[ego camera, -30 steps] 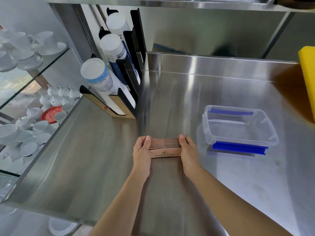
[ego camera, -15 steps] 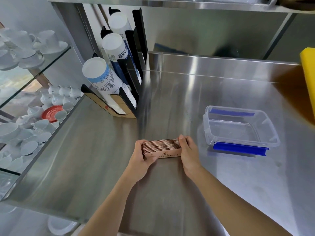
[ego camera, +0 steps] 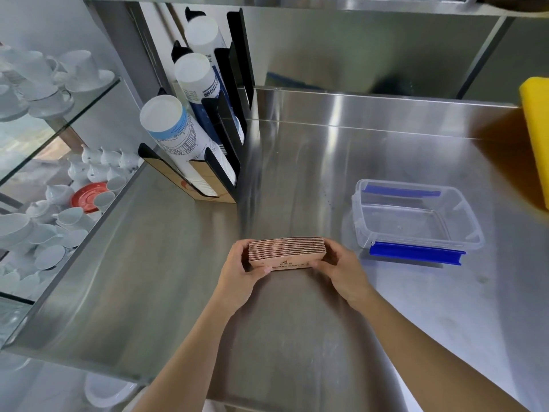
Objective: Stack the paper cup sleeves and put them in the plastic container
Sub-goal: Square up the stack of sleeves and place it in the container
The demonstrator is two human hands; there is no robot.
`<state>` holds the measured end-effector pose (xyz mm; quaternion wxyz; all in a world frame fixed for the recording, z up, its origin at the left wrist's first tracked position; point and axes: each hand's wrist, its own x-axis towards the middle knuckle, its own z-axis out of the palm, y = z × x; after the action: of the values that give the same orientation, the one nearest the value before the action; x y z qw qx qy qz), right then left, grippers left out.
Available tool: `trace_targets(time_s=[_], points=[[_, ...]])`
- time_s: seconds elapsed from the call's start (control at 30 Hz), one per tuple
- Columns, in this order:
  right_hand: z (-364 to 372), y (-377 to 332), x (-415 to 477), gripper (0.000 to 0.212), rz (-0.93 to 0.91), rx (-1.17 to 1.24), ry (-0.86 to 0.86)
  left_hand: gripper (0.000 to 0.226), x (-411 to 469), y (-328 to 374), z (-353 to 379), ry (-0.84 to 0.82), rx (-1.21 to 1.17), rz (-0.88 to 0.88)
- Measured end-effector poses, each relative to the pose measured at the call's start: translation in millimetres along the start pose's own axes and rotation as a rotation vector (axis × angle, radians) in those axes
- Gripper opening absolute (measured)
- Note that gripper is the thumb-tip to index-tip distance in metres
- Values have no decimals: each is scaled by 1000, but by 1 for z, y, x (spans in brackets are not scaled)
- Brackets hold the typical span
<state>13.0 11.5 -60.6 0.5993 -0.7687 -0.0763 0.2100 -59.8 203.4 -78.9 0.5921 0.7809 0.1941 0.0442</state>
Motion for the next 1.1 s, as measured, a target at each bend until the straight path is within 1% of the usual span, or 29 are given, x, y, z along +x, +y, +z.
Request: trace_targets(time_s=[0.23,0.37,0.53,0.63,0.8,0.9,1.0,1.1], points=[[2,-4,-3,41,30,11,-9,50,1,1,-16,-73,-91,-12],[4,-7,-7,39,43,109,61,47,-1,2,-18,-60,-135,-21],[0,-20,-10,37,-30,156,70,44,-4,21,-24,-113,-227,20],[-9,-34,-8,38,-77,156,104,43,-3,44,-22,-82,-243,66],[-42,-58,-10,34,-147,250,256,36,6,85,-2,-3,-206,139],[-69,-69,-15,37,-156,267,325,31,11,110,20,17,-254,174],[-97,-77,-21,35,-136,295,387,24,19,128,49,14,-261,166],[-123,-78,-21,33,-75,328,488,26,27,141,80,26,-230,139]])
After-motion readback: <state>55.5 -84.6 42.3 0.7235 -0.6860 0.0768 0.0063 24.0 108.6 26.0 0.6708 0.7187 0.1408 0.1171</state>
